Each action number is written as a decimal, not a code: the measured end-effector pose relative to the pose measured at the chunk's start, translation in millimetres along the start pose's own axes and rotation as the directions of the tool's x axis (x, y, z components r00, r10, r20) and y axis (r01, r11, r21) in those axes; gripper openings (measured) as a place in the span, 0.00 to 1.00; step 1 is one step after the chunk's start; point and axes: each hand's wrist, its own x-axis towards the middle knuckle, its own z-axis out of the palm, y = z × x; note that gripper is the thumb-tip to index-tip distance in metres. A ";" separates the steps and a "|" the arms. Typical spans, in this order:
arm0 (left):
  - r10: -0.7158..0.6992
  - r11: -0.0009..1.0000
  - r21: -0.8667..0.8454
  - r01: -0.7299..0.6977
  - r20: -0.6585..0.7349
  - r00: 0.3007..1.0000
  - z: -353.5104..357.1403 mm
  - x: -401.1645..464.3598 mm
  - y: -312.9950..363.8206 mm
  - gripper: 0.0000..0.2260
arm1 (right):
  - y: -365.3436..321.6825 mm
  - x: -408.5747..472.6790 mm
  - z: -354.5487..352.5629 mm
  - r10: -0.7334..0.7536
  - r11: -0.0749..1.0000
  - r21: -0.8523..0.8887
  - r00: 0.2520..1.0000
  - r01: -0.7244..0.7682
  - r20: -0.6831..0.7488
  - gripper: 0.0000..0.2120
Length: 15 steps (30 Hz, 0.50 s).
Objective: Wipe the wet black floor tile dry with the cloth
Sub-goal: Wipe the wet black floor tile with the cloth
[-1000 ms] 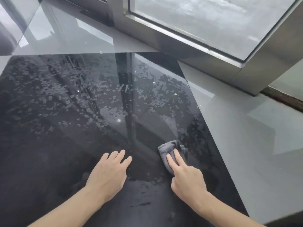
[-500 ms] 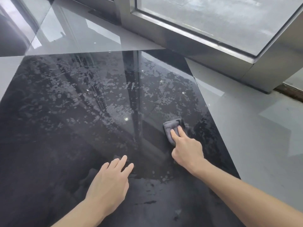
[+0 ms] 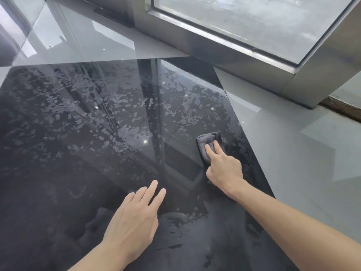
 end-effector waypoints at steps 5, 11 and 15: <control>-0.023 0.999 -0.020 0.024 0.041 0.999 2.3 12.2 16.2 0.27 | 31.4 -57.9 12.0 0.024 0.997 -0.080 0.999 -0.020 0.046 0.36; 0.026 1.000 0.005 -0.027 0.064 0.998 -1.3 18.1 32.6 0.25 | 54.1 -116.8 31.3 0.083 0.991 -0.118 0.986 -0.066 0.144 0.37; 0.038 0.999 -0.009 -0.038 0.049 0.998 -0.7 15.5 35.9 0.24 | 55.4 -114.7 34.7 0.091 0.989 -0.125 0.987 -0.075 0.129 0.37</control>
